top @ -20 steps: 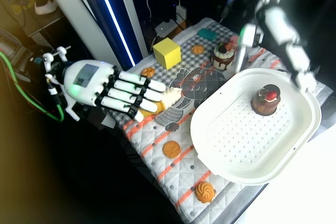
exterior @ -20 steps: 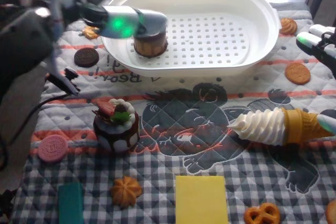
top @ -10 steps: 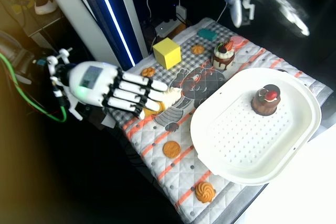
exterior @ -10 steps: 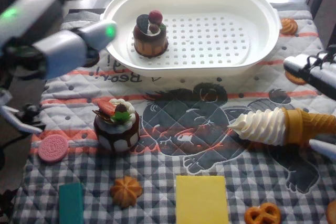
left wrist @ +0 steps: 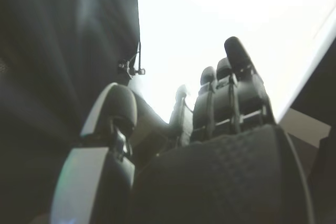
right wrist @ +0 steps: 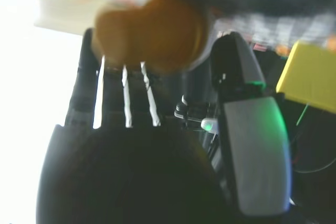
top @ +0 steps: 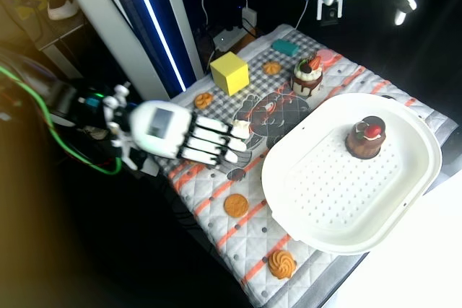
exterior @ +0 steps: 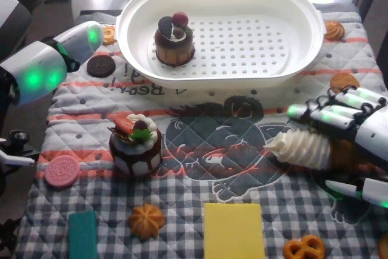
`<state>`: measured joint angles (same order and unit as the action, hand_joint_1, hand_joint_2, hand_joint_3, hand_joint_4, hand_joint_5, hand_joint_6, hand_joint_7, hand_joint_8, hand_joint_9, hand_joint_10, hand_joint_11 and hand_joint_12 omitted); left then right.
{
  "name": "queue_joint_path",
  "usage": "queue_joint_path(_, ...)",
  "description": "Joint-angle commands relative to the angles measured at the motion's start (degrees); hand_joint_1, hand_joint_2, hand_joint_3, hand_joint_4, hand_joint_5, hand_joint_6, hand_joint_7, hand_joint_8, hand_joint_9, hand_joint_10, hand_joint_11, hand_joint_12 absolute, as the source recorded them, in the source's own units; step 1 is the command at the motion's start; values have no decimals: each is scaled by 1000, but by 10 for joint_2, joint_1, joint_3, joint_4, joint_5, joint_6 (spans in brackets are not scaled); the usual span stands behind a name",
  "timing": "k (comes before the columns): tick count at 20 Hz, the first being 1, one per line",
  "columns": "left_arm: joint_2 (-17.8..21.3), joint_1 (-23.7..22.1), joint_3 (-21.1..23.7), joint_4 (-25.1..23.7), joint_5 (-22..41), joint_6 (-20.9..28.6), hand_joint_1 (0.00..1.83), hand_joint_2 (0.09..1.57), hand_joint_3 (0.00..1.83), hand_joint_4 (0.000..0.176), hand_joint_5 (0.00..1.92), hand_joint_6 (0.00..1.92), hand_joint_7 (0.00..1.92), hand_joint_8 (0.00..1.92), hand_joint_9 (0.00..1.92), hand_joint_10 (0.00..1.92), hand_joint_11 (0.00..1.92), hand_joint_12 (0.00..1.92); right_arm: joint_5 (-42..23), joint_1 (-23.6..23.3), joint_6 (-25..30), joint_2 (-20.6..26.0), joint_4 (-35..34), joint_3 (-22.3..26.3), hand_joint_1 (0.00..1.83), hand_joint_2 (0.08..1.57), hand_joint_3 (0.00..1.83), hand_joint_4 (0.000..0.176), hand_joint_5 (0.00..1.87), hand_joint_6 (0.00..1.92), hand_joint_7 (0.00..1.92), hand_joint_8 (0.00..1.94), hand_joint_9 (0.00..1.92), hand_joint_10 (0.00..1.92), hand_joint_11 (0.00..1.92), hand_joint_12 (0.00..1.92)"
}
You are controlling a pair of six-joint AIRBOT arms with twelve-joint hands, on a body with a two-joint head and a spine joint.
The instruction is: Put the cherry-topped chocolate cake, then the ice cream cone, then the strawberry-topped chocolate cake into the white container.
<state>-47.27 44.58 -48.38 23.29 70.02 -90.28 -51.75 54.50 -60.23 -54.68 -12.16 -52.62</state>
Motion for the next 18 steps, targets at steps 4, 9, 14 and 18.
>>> queue_joint_path(4,6,4,2,-13,78,4,549,1356,0,98,107,4,114,3,103,103,0,1095,-58,-23,0,8,26,-2,1188,1283,4,0,623,1320,764,1626,897,1810,968,1920)
queue_joint_path(9,7,20,5,-5,86,4,570,1376,2,93,101,0,95,0,83,85,0,1118,-102,-65,-3,33,57,3,1170,1308,1,0,588,1332,725,1696,740,1852,801,1921)
queue_joint_path(14,8,38,14,-5,103,4,544,1374,1,70,83,0,71,0,58,65,0,854,-84,-147,-33,21,57,-31,1160,1321,1,0,582,1370,690,1731,903,1921,990,1921)
queue_joint_path(18,8,55,19,-5,107,4,618,1387,0,47,96,2,47,2,34,45,0,598,17,-239,-90,-33,37,-92,1162,1290,3,0,674,1275,689,1696,578,1821,627,1921)
